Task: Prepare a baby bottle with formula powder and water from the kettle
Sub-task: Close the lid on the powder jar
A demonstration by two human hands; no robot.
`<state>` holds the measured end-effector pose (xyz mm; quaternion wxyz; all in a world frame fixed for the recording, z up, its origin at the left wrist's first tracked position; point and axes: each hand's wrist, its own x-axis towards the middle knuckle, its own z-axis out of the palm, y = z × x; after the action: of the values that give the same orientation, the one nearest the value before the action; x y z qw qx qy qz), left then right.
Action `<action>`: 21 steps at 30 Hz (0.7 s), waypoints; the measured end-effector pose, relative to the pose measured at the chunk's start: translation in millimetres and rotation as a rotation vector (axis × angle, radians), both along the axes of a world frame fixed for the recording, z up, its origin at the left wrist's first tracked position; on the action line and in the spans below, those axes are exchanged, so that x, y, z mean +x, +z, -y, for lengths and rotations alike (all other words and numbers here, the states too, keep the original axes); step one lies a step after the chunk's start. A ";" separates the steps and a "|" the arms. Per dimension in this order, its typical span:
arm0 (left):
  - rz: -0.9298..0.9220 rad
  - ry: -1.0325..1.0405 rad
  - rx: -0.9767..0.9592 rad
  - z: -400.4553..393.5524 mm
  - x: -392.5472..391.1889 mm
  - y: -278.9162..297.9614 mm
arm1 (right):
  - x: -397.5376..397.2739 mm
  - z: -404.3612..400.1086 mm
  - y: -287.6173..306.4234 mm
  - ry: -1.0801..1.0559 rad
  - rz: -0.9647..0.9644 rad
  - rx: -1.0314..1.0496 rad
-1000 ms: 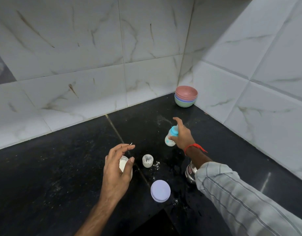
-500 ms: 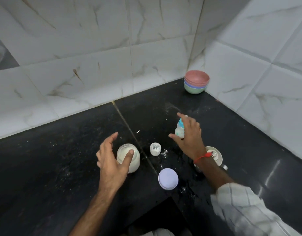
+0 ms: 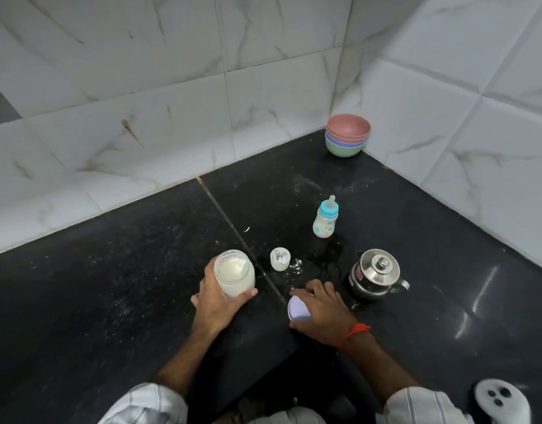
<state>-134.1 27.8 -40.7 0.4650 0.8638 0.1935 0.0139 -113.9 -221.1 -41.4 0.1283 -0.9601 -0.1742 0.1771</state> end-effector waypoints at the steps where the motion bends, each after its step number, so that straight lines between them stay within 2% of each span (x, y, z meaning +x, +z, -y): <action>1: 0.023 -0.006 0.005 0.5 0.1 1.7 | -0.4 -0.9 0.1 -0.002 0.007 0.005; 4: 0.105 -0.023 0.013 1.3 -5.3 8.0 | -5.1 -2.7 -2.4 -0.028 0.082 0.024; 6: 0.167 -0.034 -0.002 3.6 -11.2 13.4 | -9.2 -0.9 -5.8 -0.106 0.160 0.168; 8: 0.220 -0.032 -0.039 6.9 -15.4 20.8 | -11.1 0.6 -1.5 -0.281 0.107 0.485; 12: 0.243 -0.092 -0.106 17.4 -15.7 40.8 | -6.3 -2.9 26.8 -0.681 -0.162 1.272; 14: 0.245 -0.184 -0.104 24.3 -15.1 48.3 | -6.2 -7.5 44.8 -0.767 -0.253 1.570; 16: 0.263 -0.260 -0.107 31.4 -14.8 53.3 | -8.3 -13.1 63.0 -0.779 -0.258 1.773; 18: 0.292 -0.292 -0.105 37.8 -14.5 57.0 | -12.5 -16.9 83.1 -0.726 -0.172 1.826; 21: 0.341 -0.329 -0.092 45.7 -14.0 62.0 | -20.4 -20.6 105.6 -0.599 0.013 1.690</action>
<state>-148.1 -17.9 21.3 0.5257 0.8468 -0.0307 0.0747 -134.4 -200.5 64.2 0.8322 -0.5515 0.0109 -0.0565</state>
